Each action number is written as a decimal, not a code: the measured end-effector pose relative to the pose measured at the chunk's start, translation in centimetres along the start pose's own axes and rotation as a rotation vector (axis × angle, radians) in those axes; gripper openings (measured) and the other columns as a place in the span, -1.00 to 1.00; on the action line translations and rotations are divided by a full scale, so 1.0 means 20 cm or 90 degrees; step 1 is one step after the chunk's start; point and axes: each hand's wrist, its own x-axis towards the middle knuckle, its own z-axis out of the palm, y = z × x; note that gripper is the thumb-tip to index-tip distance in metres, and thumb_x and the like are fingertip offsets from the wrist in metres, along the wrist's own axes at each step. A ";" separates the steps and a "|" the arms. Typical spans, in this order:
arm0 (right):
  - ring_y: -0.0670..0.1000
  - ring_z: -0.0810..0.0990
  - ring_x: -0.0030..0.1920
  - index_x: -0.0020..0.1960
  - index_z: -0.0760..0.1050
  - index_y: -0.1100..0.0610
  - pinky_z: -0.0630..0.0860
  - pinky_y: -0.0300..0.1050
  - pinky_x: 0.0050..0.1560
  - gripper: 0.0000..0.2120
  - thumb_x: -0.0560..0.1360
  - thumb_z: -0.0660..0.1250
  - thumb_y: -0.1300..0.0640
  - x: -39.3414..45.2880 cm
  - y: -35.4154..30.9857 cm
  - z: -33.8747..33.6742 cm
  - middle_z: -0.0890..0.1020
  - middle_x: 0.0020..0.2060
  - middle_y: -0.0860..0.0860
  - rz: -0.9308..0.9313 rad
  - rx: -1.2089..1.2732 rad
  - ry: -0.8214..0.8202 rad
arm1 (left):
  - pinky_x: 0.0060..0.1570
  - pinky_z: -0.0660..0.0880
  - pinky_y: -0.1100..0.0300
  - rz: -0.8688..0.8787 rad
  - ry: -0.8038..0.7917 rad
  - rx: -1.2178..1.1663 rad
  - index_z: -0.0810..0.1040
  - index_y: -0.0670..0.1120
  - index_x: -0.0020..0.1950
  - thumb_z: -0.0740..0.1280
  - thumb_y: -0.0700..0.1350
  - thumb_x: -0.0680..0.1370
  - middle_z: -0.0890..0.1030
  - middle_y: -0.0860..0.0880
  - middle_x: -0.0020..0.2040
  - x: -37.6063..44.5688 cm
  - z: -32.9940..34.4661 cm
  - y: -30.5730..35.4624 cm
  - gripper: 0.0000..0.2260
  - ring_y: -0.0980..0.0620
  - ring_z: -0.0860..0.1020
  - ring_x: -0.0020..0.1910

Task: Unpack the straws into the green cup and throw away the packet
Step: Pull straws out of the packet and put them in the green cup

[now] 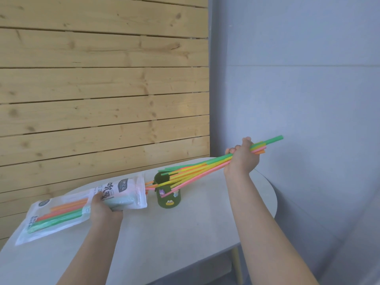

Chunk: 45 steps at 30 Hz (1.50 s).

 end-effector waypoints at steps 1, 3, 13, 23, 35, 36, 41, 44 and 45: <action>-0.04 0.28 -0.61 -0.26 0.39 0.09 0.40 -0.22 -0.52 -0.81 0.52 0.28 0.14 0.00 0.00 0.00 0.32 -0.60 -0.05 -0.005 -0.001 0.002 | 0.10 0.55 0.17 -0.002 0.002 0.000 0.52 -0.02 -0.10 0.29 -0.12 0.55 0.62 0.09 -0.05 0.00 0.00 0.00 -0.96 0.13 0.61 -0.16; -0.03 0.28 -0.61 -0.27 0.40 0.09 0.42 -0.21 -0.51 -0.81 0.51 0.28 0.13 0.00 -0.01 0.01 0.32 -0.62 -0.06 -0.023 -0.004 0.001 | 0.07 0.55 0.18 -0.006 0.000 0.004 0.53 -0.02 -0.09 0.30 -0.12 0.54 0.63 0.09 -0.05 0.01 0.01 -0.01 -0.97 0.13 0.61 -0.16; -0.01 0.34 -0.62 -0.26 0.48 0.12 0.38 -0.18 -0.53 -0.79 0.48 0.28 0.02 -0.08 -0.03 0.17 0.41 -0.55 0.00 -0.126 -0.087 -0.036 | -0.04 0.56 0.23 -0.012 -0.007 0.027 0.51 -0.02 -0.12 0.28 -0.11 0.55 0.61 0.09 -0.11 -0.03 0.01 0.00 -0.94 0.12 0.59 -0.19; -0.05 0.34 -0.68 -0.25 0.47 0.06 0.36 -0.26 -0.59 -0.80 0.50 0.29 0.00 -0.16 -0.12 0.37 0.42 -0.54 0.00 -0.165 -0.078 -0.057 | -0.24 0.57 0.25 -0.003 -0.031 0.020 0.50 -0.03 -0.16 0.26 -0.13 0.57 0.64 0.12 -0.44 -0.03 -0.02 0.06 -0.89 0.12 0.59 -0.24; 0.32 0.58 -0.26 -0.32 0.33 0.02 0.58 0.22 -0.20 -0.72 0.53 0.25 -0.03 -0.19 -0.06 0.35 0.55 -0.32 0.17 -0.286 -0.210 -0.072 | -0.05 0.52 0.16 -0.008 -0.035 0.015 0.49 -0.05 -0.17 0.25 -0.14 0.57 0.64 0.06 -0.32 -0.03 -0.01 0.04 -0.87 0.08 0.58 -0.22; 0.32 0.59 -0.25 -0.32 0.31 0.01 0.58 0.22 -0.20 -0.71 0.53 0.25 -0.03 -0.20 -0.07 0.35 0.55 -0.32 0.15 -0.300 -0.215 -0.071 | -0.05 0.51 0.17 -0.010 -0.036 0.018 0.49 -0.05 -0.17 0.25 -0.14 0.57 0.64 0.07 -0.35 -0.03 -0.01 0.04 -0.87 0.08 0.58 -0.23; 0.30 0.59 -0.25 -0.33 0.28 0.01 0.59 0.19 -0.23 -0.70 0.55 0.24 0.00 -0.20 -0.08 0.34 0.49 -0.37 0.05 -0.328 -0.221 -0.057 | -0.01 0.51 0.17 -0.017 -0.028 0.027 0.49 -0.05 -0.14 0.27 -0.12 0.56 0.59 0.05 -0.14 -0.02 -0.01 0.04 -0.91 0.08 0.57 -0.20; 0.28 0.60 -0.25 -0.28 0.36 0.03 0.59 0.22 -0.19 -0.76 0.54 0.25 0.00 -0.17 -0.12 0.34 0.53 -0.32 0.10 -0.313 -0.192 -0.036 | 0.03 0.51 0.17 -0.016 -0.024 0.024 0.49 -0.05 -0.13 0.27 -0.12 0.56 0.59 0.05 -0.13 -0.02 -0.01 0.04 -0.92 0.09 0.57 -0.19; 0.26 0.59 -0.26 -0.24 0.39 0.06 0.59 0.23 -0.18 -0.78 0.53 0.25 0.00 -0.17 -0.12 0.34 0.54 -0.30 0.12 -0.306 -0.180 -0.033 | -0.02 0.52 0.18 -0.017 -0.023 0.024 0.49 -0.05 -0.13 0.27 -0.12 0.56 0.59 0.05 -0.13 -0.02 -0.01 0.04 -0.92 0.09 0.57 -0.20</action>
